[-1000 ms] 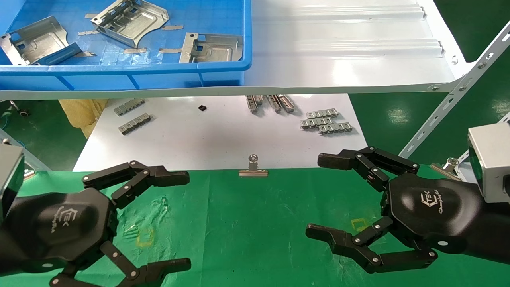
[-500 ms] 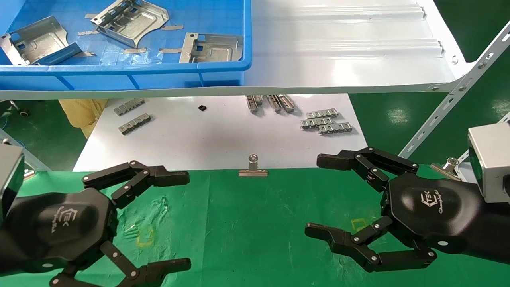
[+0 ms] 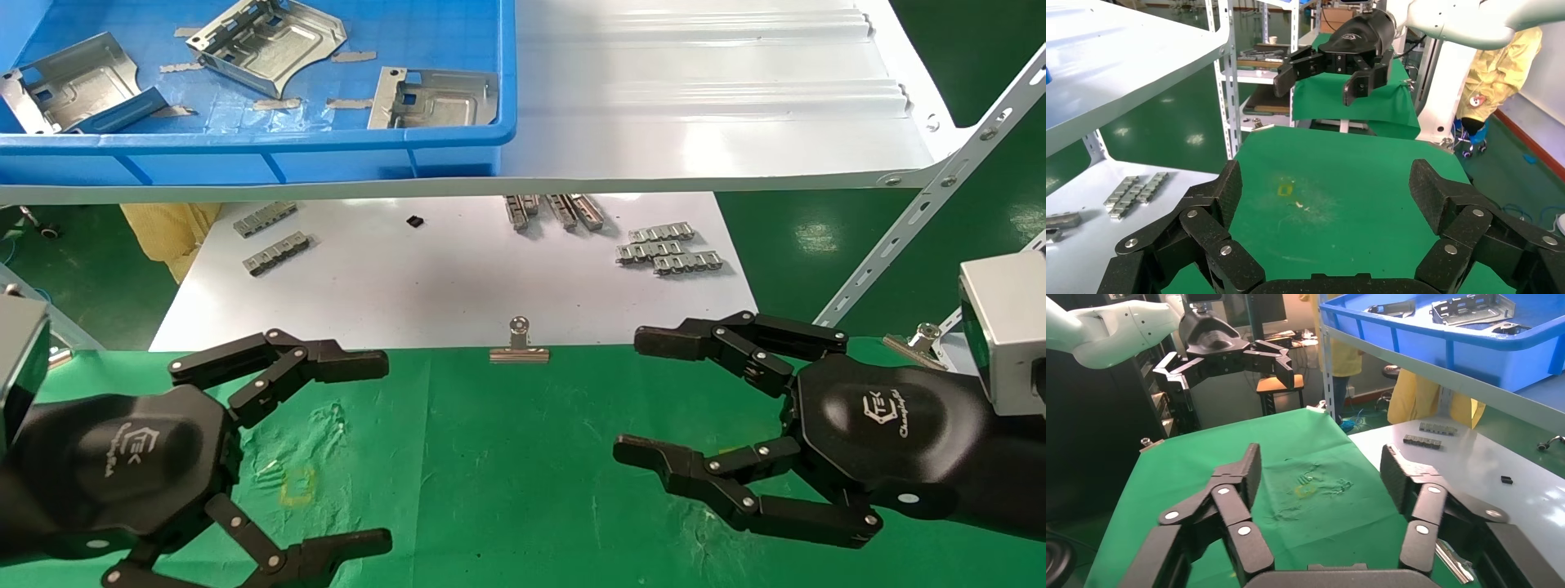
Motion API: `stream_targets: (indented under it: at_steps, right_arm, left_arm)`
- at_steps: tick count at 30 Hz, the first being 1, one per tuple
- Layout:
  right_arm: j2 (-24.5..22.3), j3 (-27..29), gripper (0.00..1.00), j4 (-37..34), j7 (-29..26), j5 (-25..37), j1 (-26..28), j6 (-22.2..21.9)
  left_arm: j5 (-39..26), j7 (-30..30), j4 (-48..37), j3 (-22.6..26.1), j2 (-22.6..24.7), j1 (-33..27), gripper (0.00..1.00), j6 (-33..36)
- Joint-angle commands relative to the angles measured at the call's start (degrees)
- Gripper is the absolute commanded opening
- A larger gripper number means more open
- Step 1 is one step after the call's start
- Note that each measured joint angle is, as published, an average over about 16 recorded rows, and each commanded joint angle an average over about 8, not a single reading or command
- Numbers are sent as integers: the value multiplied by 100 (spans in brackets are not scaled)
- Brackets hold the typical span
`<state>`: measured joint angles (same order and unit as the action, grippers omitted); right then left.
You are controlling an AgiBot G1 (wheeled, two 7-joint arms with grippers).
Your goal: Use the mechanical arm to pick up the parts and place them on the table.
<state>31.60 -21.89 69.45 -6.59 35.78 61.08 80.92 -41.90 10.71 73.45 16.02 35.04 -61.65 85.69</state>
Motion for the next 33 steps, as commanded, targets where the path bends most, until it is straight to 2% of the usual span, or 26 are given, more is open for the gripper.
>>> stream_targets:
  at_steps: [1, 33]
  right_arm:
    - [0, 0, 0, 0, 0, 0, 0, 0]
    - [0, 0, 0, 0, 0, 0, 0, 0]
  left_arm:
    - [0, 0, 0, 0, 0, 0, 100, 0]
    - [-10, -9, 9, -5, -4, -25, 100, 0]
